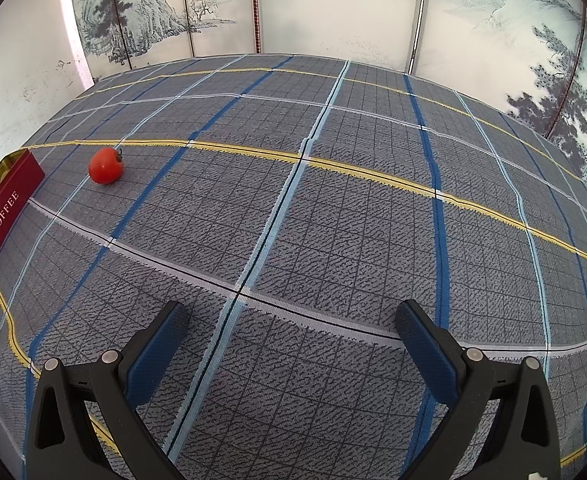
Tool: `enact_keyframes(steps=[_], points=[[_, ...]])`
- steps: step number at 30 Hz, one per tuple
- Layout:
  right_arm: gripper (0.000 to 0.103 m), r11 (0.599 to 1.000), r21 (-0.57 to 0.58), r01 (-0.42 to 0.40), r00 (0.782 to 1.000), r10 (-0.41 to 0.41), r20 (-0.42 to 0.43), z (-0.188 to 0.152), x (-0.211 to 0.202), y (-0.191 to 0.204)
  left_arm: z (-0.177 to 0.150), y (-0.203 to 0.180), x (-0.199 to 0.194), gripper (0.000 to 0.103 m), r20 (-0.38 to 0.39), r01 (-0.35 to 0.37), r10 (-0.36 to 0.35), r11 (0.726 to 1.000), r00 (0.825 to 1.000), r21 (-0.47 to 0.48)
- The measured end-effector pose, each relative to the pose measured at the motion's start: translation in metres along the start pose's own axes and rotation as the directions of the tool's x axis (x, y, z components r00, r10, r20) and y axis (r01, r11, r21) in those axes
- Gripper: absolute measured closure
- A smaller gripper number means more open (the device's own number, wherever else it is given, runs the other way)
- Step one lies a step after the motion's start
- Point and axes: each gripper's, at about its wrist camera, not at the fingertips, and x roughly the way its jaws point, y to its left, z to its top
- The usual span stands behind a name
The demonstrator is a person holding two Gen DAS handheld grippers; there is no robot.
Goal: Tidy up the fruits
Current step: 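Carry the brown date into the tin and open the left tool, then grasp the red cherry tomato from the table with the right tool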
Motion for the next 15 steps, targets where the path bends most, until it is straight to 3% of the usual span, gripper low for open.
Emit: enact_keyframes(steps=[2,6,15], points=[[0.000,1.000,0.000,0.000,1.000,0.000,0.000,0.000,0.000,0.000,0.000,-0.004,-0.001,0.065,0.012,0.012,-0.012,1.000,1.000,0.016],[0.000,1.000,0.000,0.000,1.000,0.000,0.000,0.000,0.000,0.000,0.000,-0.013,-0.009,0.050,0.049,-0.009,0.006,0.998,0.999,0.061],[0.000,1.000,0.013,0.013,1.000,-0.013,0.000,0.000,0.000,-0.002,-0.007,-0.021,-0.028,0.043,0.121,-0.088,0.075,0.991,0.990,0.102]])
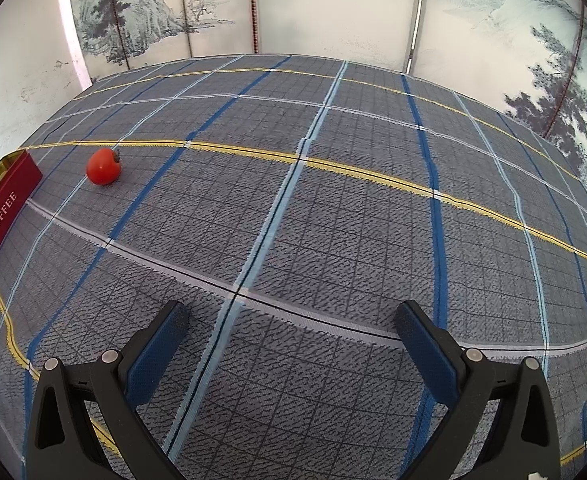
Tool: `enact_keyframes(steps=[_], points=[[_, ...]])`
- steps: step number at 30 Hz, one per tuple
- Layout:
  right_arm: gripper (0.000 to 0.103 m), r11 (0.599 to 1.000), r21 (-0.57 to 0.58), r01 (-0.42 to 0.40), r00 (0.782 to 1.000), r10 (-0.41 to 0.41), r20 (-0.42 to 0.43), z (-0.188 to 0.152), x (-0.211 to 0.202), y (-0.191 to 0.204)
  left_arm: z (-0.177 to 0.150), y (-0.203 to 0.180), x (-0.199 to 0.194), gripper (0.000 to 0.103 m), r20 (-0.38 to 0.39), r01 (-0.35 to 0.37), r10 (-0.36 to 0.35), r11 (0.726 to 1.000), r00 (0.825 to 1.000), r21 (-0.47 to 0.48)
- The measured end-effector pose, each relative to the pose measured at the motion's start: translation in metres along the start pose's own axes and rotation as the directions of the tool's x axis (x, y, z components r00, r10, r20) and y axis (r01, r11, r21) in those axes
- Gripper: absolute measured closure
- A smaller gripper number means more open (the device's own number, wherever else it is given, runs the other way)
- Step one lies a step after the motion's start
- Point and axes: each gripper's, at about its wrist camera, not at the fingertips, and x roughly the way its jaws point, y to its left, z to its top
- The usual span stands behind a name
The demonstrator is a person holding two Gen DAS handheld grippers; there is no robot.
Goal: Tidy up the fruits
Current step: 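Grasp the red cherry tomato from the table with the right tool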
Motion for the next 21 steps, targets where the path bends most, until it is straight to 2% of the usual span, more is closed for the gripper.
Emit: enact_keyframes(steps=[4,7,19,21], points=[[0.000,1.000,0.022,0.016,1.000,-0.016,-0.001,-0.001,0.000,-0.004,-0.003,-0.001,-0.005,0.039,0.013,-0.058,0.058,0.998,0.998,0.009],[0.000,0.999,0.027,0.019,1.000,-0.019,-0.002,-0.001,0.000,-0.005,-0.003,0.002,-0.007,0.037,0.008,-0.068,0.068,0.998,0.998,0.001],[0.000,0.998,0.056,0.041,0.999,-0.041,-0.002,0.000,-0.001,0.000,-0.005,0.006,-0.015,0.030,0.021,-0.056,0.056,0.998,0.998,-0.008],[0.000,0.998,0.055,0.018,1.000,-0.018,0.008,0.002,-0.003,0.005,-0.005,0.006,-0.015,0.030,0.020,-0.058,0.058,0.998,0.998,-0.007]])
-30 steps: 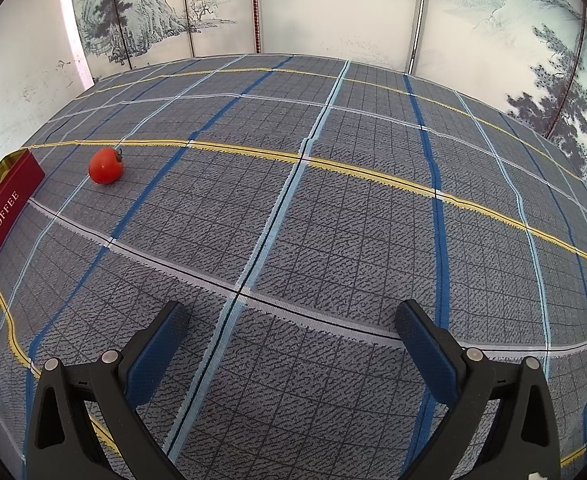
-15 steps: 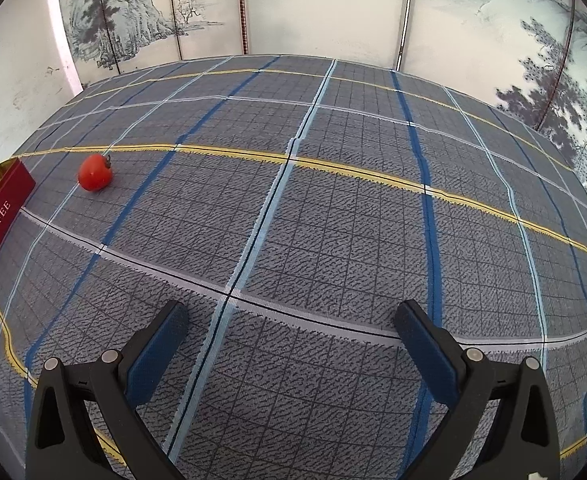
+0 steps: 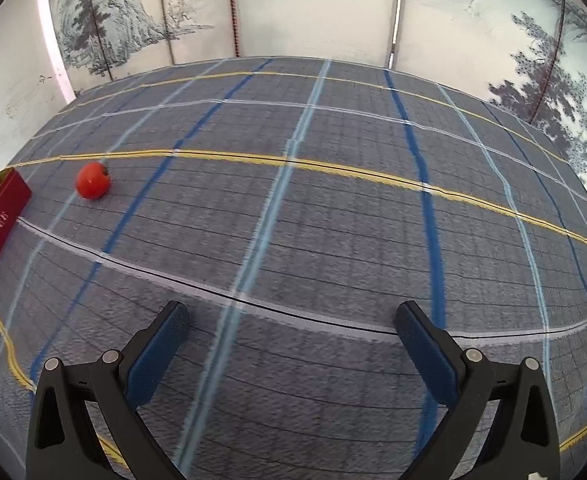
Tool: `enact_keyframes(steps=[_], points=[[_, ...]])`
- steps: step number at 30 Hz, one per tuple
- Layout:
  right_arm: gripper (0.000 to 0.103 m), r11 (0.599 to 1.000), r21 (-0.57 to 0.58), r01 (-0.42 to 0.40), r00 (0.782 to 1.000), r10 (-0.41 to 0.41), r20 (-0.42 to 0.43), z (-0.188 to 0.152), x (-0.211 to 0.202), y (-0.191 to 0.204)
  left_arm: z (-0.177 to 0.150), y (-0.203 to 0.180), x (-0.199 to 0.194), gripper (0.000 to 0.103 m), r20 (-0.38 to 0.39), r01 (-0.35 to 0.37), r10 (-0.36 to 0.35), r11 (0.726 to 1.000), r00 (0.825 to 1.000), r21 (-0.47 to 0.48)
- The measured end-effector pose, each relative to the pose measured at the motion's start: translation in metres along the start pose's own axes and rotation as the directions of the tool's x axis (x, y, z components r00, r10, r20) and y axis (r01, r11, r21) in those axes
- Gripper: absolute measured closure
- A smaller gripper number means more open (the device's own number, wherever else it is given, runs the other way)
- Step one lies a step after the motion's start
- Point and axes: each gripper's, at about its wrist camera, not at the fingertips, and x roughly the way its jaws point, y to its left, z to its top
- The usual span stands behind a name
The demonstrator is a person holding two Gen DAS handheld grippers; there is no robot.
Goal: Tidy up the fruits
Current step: 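Grasp the red cherry tomato from the table with the right tool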
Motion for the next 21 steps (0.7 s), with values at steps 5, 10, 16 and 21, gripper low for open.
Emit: enact_keyframes(steps=[5,10,16,21], points=[[0.000,0.991,-0.094,-0.099,0.982,0.112,0.150,0.014,-0.030,0.040,0.001,0.004,0.002,0.029,-0.006,-0.007,0.007,1.000,1.000,-0.005],[0.000,0.954,-0.224,-0.197,0.957,0.236,0.168,0.033,-0.035,0.088,0.004,0.010,0.007,0.029,-0.019,-0.007,0.007,1.000,1.000,-0.021],[0.000,0.932,-0.278,-0.232,0.952,0.277,0.133,0.048,-0.011,0.121,0.007,0.016,0.011,0.028,-0.030,0.006,-0.007,0.999,1.000,-0.043],[0.000,0.932,-0.270,-0.242,0.953,0.281,0.117,0.061,0.009,0.131,0.012,0.017,0.011,0.026,-0.023,0.020,-0.021,0.998,1.000,-0.052]])
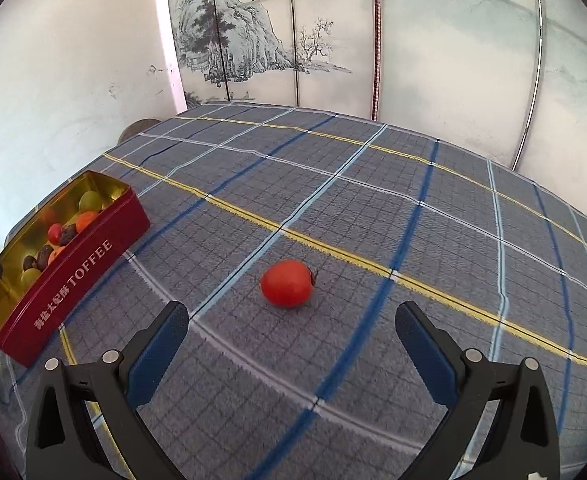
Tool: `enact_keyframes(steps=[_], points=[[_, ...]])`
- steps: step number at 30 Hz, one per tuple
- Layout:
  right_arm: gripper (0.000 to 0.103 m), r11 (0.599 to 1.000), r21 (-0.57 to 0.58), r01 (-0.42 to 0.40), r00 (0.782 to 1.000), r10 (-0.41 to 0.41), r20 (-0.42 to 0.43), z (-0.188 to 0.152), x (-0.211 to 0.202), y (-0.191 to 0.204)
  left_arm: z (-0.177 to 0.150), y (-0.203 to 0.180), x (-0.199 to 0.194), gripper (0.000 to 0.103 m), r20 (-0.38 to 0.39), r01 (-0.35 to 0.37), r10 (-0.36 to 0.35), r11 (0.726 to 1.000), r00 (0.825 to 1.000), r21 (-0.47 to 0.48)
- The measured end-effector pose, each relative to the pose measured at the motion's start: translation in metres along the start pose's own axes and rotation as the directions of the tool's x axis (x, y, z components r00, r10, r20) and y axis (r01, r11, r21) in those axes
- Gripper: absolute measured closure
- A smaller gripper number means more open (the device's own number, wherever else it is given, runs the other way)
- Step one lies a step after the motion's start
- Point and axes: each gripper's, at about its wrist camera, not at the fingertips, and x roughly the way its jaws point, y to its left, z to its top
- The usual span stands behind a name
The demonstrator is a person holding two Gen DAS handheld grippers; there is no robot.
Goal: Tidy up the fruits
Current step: 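Grasp the red cherry tomato from the table with the right tool, then lower the red tomato into the tin and open the right tool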
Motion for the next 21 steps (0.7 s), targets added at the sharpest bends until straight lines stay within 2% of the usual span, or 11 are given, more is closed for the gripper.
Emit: enact_keyframes(steps=[4,8,9,10,11,12,13,17,21], points=[[0.001,1.000,0.004,-0.005,1.000,0.005,-0.015,0.011,0.017,-0.004,0.003,-0.004,0.002,0.026,0.001,0.009,-0.009,1.000,1.000,0.013],[0.019,1.000,-0.015,-0.004,0.999,0.003,-0.044,0.017,0.033,-0.002,0.005,-0.007,0.007,0.026,-0.007,0.020,-0.020,1.000,1.000,0.018],[0.021,1.000,-0.020,-0.008,0.998,0.007,-0.059,0.017,0.039,0.000,0.005,-0.007,0.008,0.026,-0.008,0.021,-0.021,1.000,1.000,0.019],[0.027,1.000,-0.022,-0.007,0.997,0.006,-0.074,0.017,0.043,0.000,0.006,-0.008,0.010,0.026,-0.010,0.021,-0.021,1.000,1.000,0.021],[0.042,1.000,-0.022,-0.007,0.996,0.005,-0.090,0.017,0.048,0.001,0.006,-0.008,0.011,0.026,-0.011,0.021,-0.020,1.000,1.000,0.021],[0.052,1.000,-0.018,-0.013,0.994,0.011,-0.112,0.016,0.053,0.001,0.006,-0.008,0.012,0.026,-0.014,0.019,-0.019,1.000,1.000,0.021],[0.069,1.000,-0.022,-0.012,0.993,0.009,-0.117,0.016,0.054,0.001,0.006,-0.007,0.013,0.026,-0.016,0.017,-0.017,1.000,1.000,0.020],[0.071,0.999,-0.004,-0.034,0.993,0.033,-0.109,0.015,0.045,0.007,0.006,-0.002,0.011,0.026,-0.022,0.016,-0.016,1.000,1.000,-0.004],[0.071,0.995,0.014,-0.102,0.994,0.103,-0.046,0.011,0.009,0.028,0.005,0.003,-0.001,0.026,-0.008,0.014,-0.015,1.000,1.000,-0.026]])
